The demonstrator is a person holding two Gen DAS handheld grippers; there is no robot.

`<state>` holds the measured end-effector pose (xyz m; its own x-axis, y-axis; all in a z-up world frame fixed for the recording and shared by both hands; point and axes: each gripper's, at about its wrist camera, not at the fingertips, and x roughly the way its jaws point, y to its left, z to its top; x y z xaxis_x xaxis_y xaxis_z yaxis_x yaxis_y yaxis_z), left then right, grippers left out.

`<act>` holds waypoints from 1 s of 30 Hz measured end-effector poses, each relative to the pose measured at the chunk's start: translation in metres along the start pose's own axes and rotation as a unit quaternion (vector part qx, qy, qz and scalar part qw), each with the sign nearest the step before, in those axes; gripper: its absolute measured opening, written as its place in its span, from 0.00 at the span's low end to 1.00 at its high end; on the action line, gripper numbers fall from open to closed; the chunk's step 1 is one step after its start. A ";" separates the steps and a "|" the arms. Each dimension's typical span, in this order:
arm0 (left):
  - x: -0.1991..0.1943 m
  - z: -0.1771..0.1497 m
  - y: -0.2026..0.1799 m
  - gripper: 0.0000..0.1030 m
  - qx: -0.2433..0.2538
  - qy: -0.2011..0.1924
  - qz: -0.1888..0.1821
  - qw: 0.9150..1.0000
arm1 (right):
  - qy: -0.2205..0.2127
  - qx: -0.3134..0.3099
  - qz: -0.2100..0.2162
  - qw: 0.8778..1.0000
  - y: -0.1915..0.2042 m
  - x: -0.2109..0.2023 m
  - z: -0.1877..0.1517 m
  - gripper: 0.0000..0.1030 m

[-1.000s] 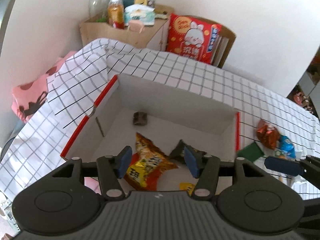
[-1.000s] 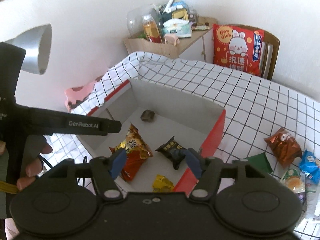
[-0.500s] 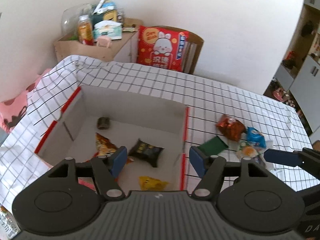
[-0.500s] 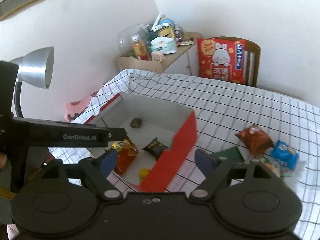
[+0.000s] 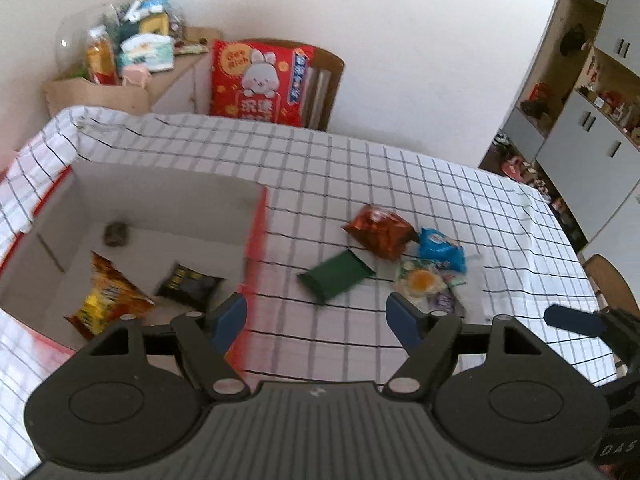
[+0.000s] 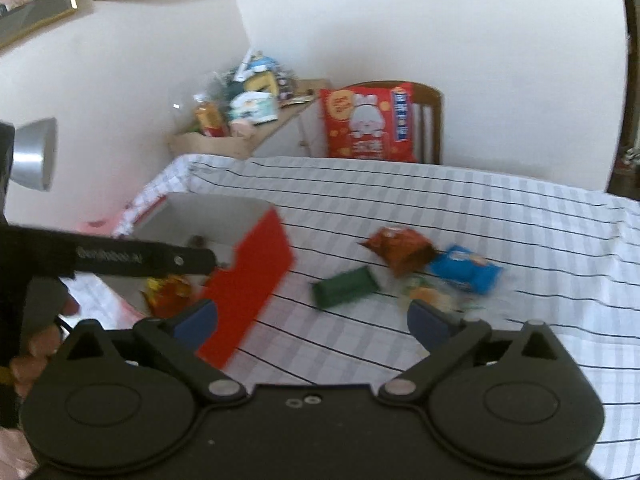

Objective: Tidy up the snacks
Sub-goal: 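Move both tools back from the box toward the remaining snacks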

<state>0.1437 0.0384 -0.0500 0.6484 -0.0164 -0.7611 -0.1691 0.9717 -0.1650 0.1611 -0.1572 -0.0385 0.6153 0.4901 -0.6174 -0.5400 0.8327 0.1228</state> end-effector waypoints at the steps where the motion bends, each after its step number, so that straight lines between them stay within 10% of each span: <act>1: 0.005 -0.001 -0.006 0.74 0.000 0.005 -0.001 1.000 | 0.004 0.002 -0.005 1.000 -0.007 -0.001 -0.004 0.99; 30: 0.159 -0.028 -0.129 0.73 0.040 0.166 0.019 0.985 | 0.153 -0.045 0.002 0.987 -0.088 0.067 -0.079 0.78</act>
<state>0.2483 -0.0964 -0.1670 0.3611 -0.0421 -0.9316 -0.1205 0.9885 -0.0914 0.2047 -0.2179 -0.1524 0.4173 0.3810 -0.8251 -0.5990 0.7980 0.0656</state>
